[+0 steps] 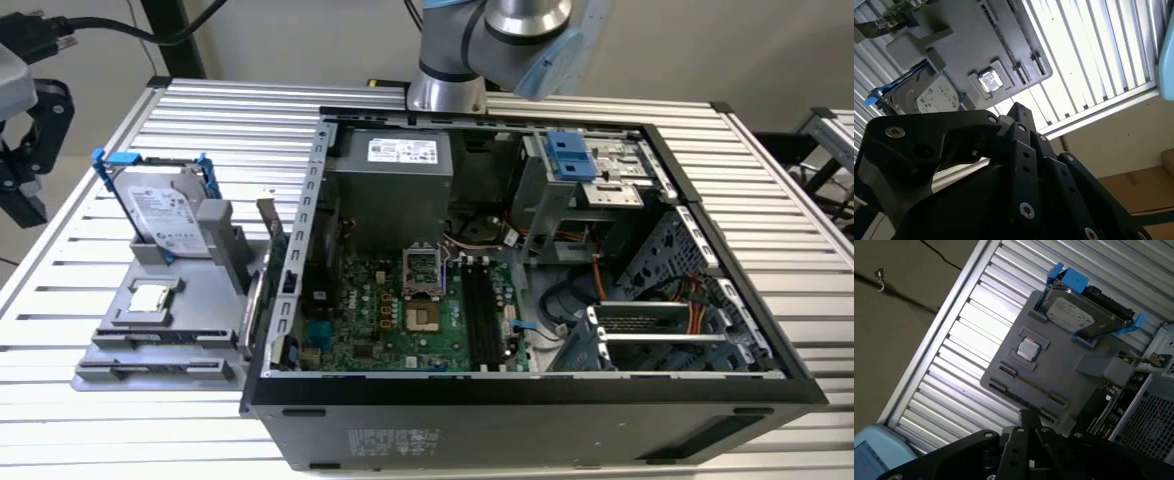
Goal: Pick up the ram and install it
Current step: 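Pick up the ram and move it above insertion slot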
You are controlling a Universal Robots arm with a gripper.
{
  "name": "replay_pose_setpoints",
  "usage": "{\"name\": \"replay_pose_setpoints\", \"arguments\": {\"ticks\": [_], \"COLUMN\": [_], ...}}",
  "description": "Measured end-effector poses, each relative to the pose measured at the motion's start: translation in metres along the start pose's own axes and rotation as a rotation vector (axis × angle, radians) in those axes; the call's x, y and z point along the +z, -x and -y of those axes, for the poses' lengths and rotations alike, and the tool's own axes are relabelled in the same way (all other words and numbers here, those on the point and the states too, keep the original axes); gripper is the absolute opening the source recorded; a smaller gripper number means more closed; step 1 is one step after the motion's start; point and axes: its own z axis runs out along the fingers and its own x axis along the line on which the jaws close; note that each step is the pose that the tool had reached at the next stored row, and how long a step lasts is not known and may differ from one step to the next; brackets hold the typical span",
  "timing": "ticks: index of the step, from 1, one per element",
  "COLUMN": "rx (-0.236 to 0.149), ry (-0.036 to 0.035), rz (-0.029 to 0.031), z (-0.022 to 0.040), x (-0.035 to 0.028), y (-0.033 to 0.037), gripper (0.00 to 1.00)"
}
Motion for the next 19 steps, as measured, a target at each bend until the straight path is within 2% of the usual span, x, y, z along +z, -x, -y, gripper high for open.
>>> {"name": "replay_pose_setpoints", "arguments": {"ticks": [5, 10, 14, 19], "rx": [-0.009, -0.024, -0.039, -0.090], "ry": [0.0000, -0.0130, -0.0169, -0.0170], "rz": [-0.0004, 0.0063, 0.0071, 0.0058], "z": [0.0000, 0.0001, 0.0004, 0.0014], "x": [0.0000, 0.0000, 0.0000, 0.0002], "y": [0.0000, 0.0001, 0.0009, 0.0025], "gripper": [0.00, 0.00, 0.00, 0.00]}}
